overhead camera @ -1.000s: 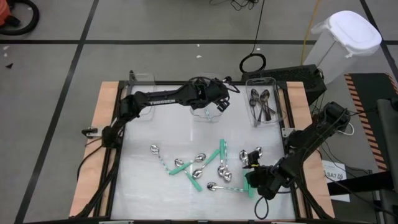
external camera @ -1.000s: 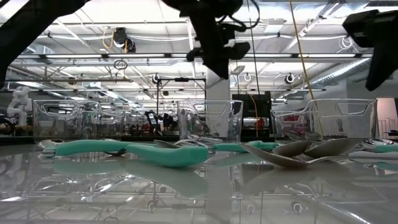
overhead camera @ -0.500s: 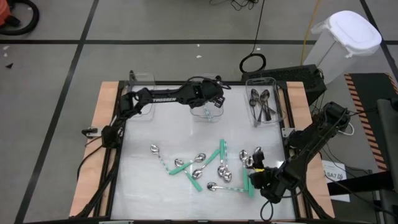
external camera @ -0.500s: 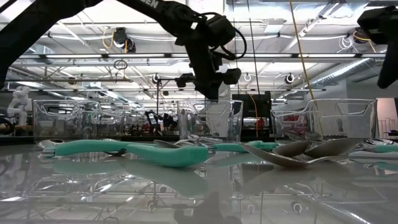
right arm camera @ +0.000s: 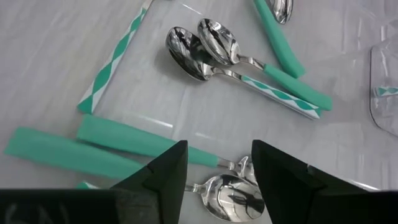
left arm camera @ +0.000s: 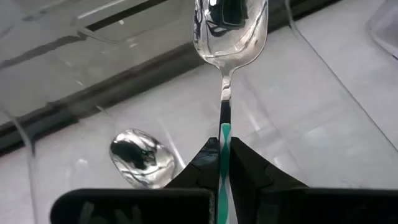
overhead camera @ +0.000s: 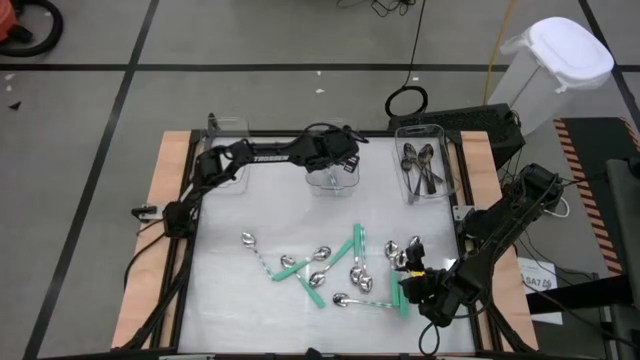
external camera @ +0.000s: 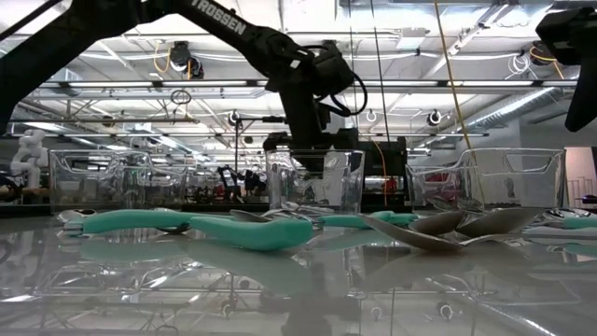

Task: Sort silverware by color (type)
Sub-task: Put the white-green spoon into the middle transparent bin

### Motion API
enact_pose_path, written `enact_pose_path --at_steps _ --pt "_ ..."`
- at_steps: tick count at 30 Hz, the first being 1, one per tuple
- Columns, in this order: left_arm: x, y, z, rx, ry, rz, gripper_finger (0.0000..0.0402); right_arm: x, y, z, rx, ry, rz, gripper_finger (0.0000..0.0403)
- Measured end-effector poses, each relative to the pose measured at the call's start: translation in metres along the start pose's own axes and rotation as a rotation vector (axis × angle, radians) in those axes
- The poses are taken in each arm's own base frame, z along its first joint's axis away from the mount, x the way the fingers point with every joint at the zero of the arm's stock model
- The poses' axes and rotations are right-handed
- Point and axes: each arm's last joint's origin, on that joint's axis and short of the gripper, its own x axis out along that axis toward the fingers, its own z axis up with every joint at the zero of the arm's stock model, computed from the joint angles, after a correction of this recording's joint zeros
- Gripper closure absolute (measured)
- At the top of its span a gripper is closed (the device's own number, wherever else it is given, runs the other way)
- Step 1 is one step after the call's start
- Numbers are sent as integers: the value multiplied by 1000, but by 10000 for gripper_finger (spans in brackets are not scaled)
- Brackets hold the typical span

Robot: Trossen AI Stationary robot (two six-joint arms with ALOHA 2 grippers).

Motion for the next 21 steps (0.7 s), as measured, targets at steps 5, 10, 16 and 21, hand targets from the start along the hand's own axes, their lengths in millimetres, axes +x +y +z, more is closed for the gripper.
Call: enact_pose_path --at_steps 5,10,16,21 --pt "1 0 -2 2 19 -13 382 0 -1 0 -13 -11 -22 229" --pt "1 0 -2 -2 37 -35 382 0 -1 0 -32 -12 -25 229" --pt "2 1 -3 -2 57 -29 382 0 -1 1 -40 -21 -44 229" --pt "2 1 -4 3 68 -41 378 0 -1 1 -44 -21 -44 229"
